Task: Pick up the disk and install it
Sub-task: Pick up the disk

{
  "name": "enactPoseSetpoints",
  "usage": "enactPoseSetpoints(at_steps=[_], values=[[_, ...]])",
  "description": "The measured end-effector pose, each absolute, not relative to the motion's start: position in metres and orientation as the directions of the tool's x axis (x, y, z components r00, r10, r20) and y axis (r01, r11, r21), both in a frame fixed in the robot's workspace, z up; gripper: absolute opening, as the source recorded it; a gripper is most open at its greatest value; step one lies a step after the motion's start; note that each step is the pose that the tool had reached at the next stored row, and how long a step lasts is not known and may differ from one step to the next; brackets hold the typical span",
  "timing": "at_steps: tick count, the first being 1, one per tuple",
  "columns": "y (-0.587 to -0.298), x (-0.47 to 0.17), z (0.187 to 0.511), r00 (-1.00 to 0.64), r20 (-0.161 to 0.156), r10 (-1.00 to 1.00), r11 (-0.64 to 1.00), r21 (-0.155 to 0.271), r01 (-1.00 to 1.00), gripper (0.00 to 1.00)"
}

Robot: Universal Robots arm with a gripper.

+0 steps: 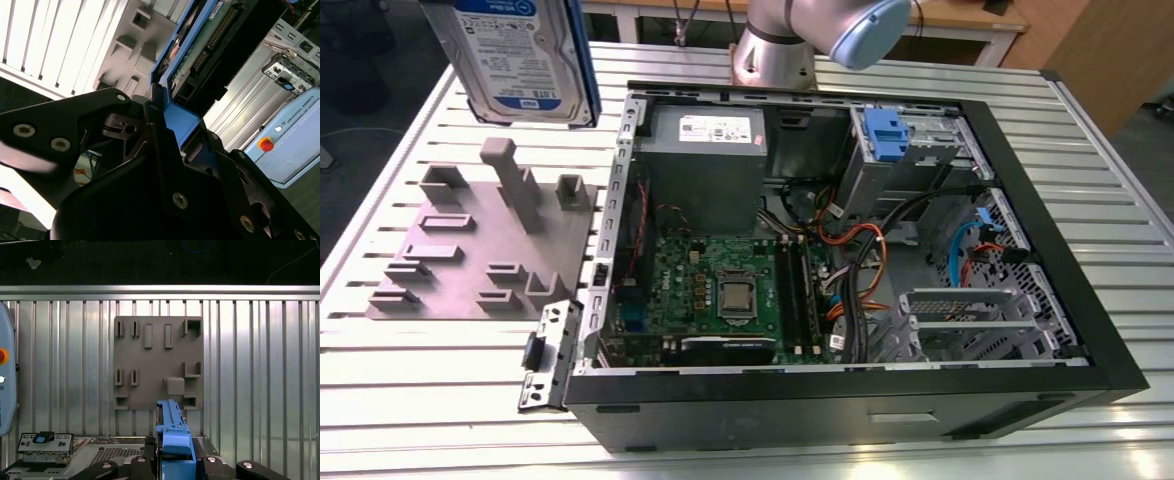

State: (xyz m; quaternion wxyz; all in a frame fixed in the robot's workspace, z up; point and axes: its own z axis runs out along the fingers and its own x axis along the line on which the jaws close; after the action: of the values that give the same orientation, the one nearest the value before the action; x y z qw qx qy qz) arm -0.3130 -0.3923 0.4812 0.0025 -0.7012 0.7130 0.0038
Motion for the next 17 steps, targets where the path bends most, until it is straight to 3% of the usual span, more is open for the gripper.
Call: enactPoseSetpoints(at_steps=[17], values=[[-0.393, -0.301, 0.48, -0.017, -0.008, -1.0, 0.017, 0.002, -1.0, 0.36]])
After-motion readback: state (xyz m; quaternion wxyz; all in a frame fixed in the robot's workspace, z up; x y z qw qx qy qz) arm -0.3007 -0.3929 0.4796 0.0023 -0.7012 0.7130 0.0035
